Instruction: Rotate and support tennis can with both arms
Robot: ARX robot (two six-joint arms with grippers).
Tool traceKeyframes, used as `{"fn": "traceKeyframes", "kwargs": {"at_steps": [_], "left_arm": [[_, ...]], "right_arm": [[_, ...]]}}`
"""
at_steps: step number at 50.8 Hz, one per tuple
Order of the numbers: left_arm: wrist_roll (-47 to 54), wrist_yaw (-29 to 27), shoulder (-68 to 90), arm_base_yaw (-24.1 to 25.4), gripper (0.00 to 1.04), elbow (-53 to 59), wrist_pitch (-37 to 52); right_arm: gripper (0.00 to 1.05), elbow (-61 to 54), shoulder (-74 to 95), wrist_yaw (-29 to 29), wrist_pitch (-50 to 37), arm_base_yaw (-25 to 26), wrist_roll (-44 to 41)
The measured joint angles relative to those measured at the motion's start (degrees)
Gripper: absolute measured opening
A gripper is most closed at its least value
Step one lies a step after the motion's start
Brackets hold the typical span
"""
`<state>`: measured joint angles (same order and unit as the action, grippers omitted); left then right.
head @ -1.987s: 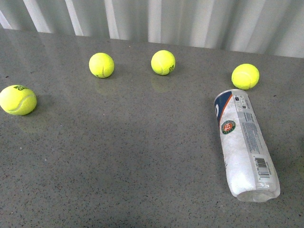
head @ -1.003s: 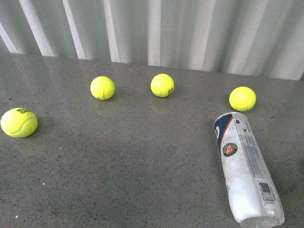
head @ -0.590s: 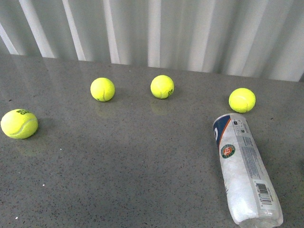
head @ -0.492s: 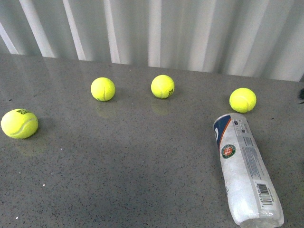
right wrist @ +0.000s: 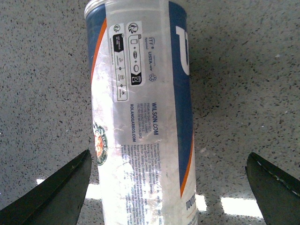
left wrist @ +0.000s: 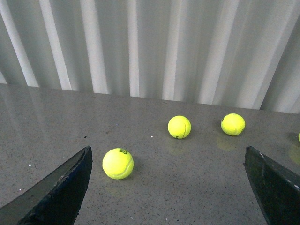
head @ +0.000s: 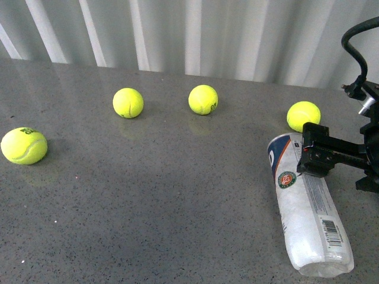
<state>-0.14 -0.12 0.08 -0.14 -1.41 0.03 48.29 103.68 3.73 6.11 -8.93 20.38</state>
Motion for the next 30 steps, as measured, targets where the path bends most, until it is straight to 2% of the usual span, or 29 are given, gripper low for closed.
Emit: {"fn": "traceKeyframes", "kwargs": {"at_steps": [22, 30], "left_arm": [[0.0, 0.0, 0.0, 0.0, 0.98, 0.0, 0.0], [0.0, 0.0, 0.0, 0.0, 0.98, 0.0, 0.0]], "right_arm": [[0.97, 6.9, 13.2, 5.1, -0.4, -1.0, 0.6], [0.78, 7.5, 13.7, 2.0, -2.3, -2.4, -3.1]]}}
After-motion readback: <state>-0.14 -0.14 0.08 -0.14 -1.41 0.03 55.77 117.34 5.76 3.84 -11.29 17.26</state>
